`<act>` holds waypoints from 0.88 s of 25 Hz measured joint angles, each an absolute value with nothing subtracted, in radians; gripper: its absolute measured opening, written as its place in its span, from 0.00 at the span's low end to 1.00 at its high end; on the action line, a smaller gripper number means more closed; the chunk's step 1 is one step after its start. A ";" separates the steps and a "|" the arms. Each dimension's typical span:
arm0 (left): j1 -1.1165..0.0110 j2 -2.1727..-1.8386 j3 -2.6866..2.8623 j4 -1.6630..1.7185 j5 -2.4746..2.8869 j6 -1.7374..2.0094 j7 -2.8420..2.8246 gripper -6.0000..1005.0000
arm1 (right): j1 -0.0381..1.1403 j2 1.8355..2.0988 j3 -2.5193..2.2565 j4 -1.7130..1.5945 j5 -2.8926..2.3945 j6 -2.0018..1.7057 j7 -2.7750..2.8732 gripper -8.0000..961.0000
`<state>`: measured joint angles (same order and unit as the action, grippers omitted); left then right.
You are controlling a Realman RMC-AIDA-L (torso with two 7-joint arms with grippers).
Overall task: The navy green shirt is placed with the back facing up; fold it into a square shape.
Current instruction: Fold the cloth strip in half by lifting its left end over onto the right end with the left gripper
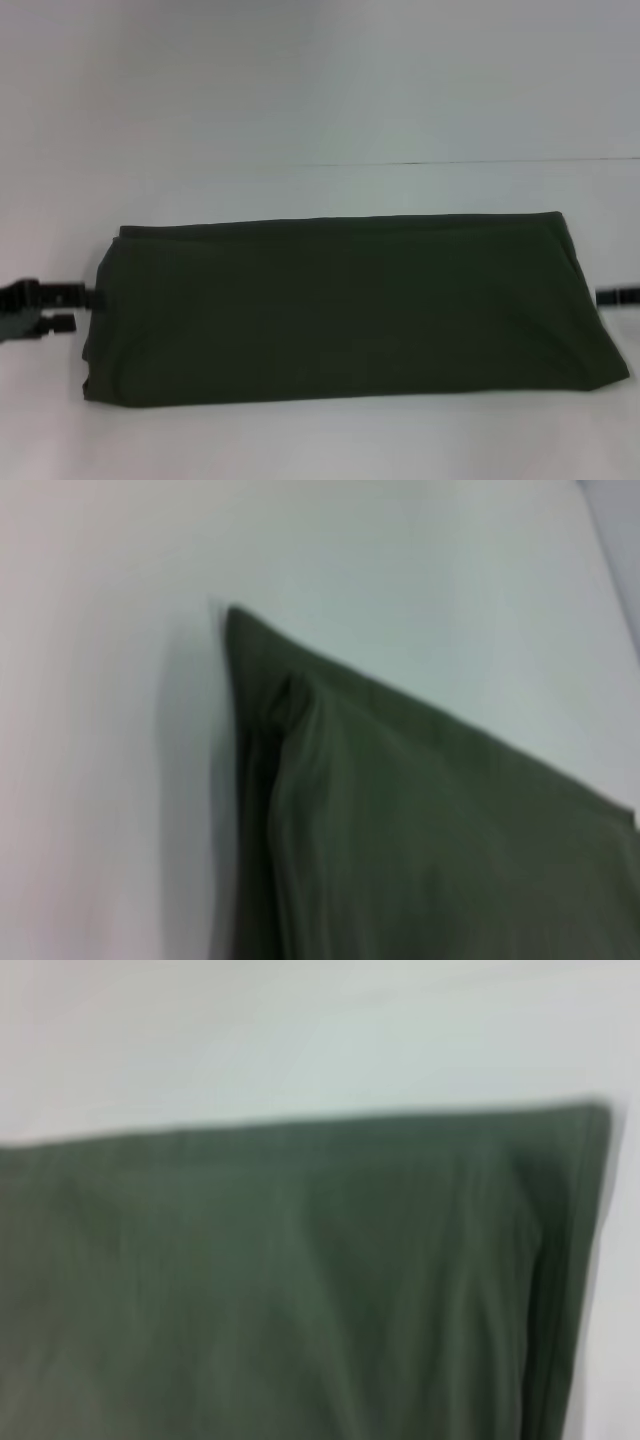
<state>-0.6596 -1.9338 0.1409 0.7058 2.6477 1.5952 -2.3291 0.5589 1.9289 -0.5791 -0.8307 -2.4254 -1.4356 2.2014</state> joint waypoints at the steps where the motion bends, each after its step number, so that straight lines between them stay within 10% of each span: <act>1: -0.663 -1.933 0.137 0.706 2.632 1.589 -2.329 0.51 | 0.560 1.934 -0.565 -0.850 -2.409 -1.434 2.197 0.59; 8: -0.679 -1.932 0.135 0.695 2.589 1.552 -2.354 0.88 | 0.539 1.938 -0.514 -0.861 -2.164 -1.481 2.050 0.87; 22: -0.659 -1.933 0.136 0.691 2.592 1.626 -2.486 0.89 | 0.462 1.942 -0.530 -0.673 -2.027 -1.794 1.214 0.92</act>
<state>-0.6594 -1.9331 0.1357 0.6912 2.5922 1.6259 -2.4857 0.4619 1.9415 -0.5304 -0.6731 -2.0269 -1.7939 1.2139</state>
